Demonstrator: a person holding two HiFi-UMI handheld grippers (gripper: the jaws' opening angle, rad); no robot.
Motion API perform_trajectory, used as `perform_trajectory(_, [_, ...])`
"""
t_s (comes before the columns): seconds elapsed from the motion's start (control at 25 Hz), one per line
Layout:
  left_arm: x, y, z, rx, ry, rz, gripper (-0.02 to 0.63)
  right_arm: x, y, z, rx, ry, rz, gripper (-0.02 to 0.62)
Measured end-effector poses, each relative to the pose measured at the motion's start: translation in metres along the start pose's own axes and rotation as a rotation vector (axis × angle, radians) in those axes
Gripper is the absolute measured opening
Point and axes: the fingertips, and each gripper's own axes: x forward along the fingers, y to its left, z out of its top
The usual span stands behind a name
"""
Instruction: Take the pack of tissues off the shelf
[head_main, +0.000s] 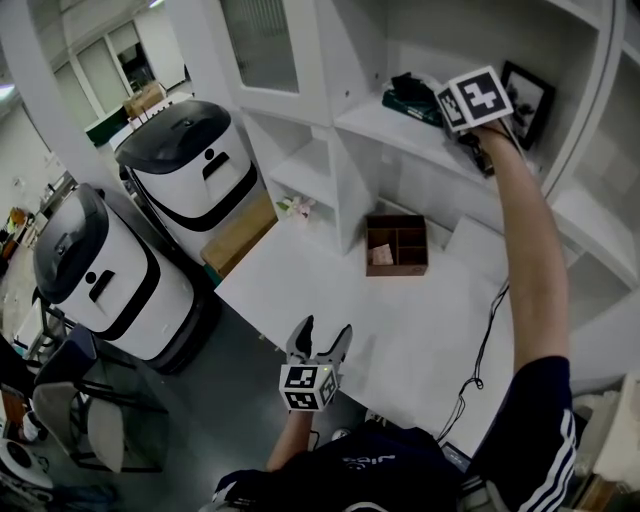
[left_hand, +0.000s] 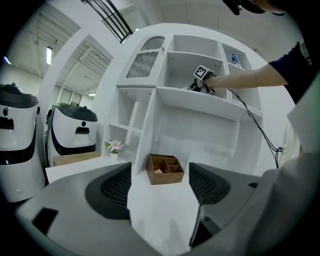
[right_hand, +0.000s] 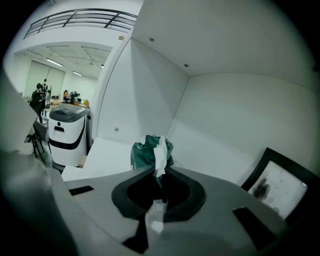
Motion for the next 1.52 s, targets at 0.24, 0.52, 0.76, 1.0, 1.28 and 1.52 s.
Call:
perform_trajectory(0.24, [-0.002, -0.005, -0.002, 0.001, 0.0, -0.012, 0.342, -0.023, -0.001, 0.013, -0.008, -0.092, -0.028, 0.02])
perform_trajectory(0.52, [-0.009, -0.015, -0.007, 0.007, 0.003, -0.037, 0.342, -0.063, 0.003, 0.018, -0.036, -0.162, -0.068, 0.02])
perform_trajectory(0.76, [-0.018, -0.026, -0.01, 0.016, 0.003, -0.06, 0.342, -0.1, 0.02, 0.023, -0.046, -0.239, -0.081, 0.02])
perform_trajectory(1.0, [-0.027, -0.039, -0.018, 0.038, 0.019, -0.088, 0.342, -0.133, 0.039, 0.018, -0.1, -0.282, -0.084, 0.02])
perform_trajectory(1.28, [-0.034, -0.05, -0.022, 0.047, 0.021, -0.116, 0.342, -0.169, 0.058, 0.011, -0.128, -0.327, -0.111, 0.02])
perform_trajectory(1.52, [-0.041, -0.061, -0.026, 0.052, 0.023, -0.14, 0.342, -0.183, 0.074, -0.01, -0.116, -0.337, -0.113, 0.02])
